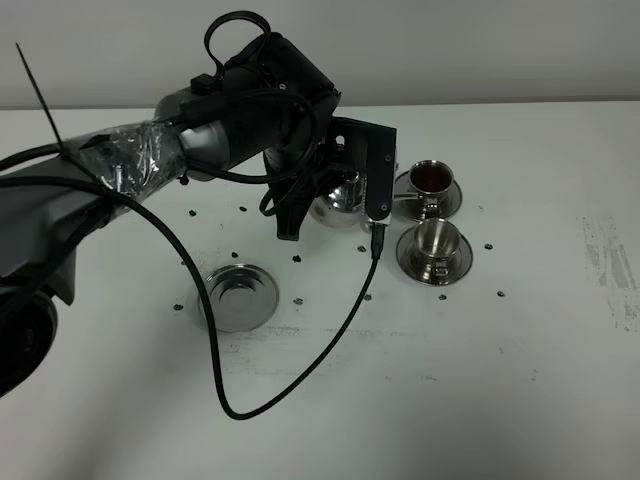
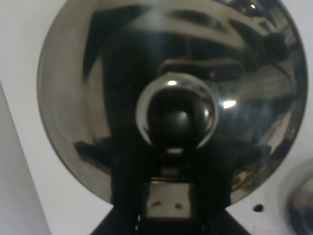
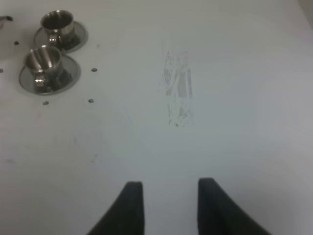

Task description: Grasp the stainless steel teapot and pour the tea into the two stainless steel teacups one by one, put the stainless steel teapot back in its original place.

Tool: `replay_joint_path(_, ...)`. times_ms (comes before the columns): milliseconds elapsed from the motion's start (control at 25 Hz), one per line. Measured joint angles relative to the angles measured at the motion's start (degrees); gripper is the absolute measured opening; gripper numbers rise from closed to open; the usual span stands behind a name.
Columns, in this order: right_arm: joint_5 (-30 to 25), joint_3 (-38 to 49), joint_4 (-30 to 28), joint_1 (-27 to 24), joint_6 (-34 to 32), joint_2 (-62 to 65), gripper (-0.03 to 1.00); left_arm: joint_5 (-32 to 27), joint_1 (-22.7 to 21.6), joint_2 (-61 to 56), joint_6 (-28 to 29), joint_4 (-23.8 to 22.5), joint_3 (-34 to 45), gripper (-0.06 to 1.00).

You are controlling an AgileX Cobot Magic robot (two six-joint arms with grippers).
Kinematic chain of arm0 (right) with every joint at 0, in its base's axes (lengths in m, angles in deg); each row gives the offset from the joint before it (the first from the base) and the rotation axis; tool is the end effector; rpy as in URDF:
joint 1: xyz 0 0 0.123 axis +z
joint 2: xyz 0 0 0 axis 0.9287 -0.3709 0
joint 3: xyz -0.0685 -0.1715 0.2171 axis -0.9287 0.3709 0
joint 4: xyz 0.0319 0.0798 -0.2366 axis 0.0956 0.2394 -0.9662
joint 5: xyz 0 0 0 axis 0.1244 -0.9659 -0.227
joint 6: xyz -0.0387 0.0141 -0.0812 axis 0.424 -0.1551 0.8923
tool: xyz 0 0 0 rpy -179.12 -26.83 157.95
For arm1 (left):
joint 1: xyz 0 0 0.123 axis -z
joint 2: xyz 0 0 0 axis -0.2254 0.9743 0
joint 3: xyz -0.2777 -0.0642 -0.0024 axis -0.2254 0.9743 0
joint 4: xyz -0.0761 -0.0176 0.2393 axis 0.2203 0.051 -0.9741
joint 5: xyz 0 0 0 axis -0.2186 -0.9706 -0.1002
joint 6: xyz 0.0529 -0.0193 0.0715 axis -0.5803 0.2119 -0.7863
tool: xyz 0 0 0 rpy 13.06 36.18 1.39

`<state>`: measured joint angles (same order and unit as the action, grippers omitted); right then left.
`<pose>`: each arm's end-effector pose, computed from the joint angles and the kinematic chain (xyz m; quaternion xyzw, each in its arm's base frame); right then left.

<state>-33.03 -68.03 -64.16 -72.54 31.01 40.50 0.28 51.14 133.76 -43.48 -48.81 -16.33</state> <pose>-0.0062 -0.0030 0.2787 0.0410 0.8666 -0.0359 0.4961 0.3983 -0.2788 0.2131 0.7359 0.6151 0.1975 0.2024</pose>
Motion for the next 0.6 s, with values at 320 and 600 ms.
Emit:
replay_joint_path(320, 0.0, 0.0, 0.0, 0.0, 0.0, 0.0, 0.29, 0.5, 1.8, 2.4, -7.6, -2.9, -2.4, 0.2)
replay_joint_path(600, 0.0, 0.0, 0.0, 0.0, 0.0, 0.0, 0.29, 0.7, 3.6, 3.4, -7.7, -9.1, -2.7, 0.2)
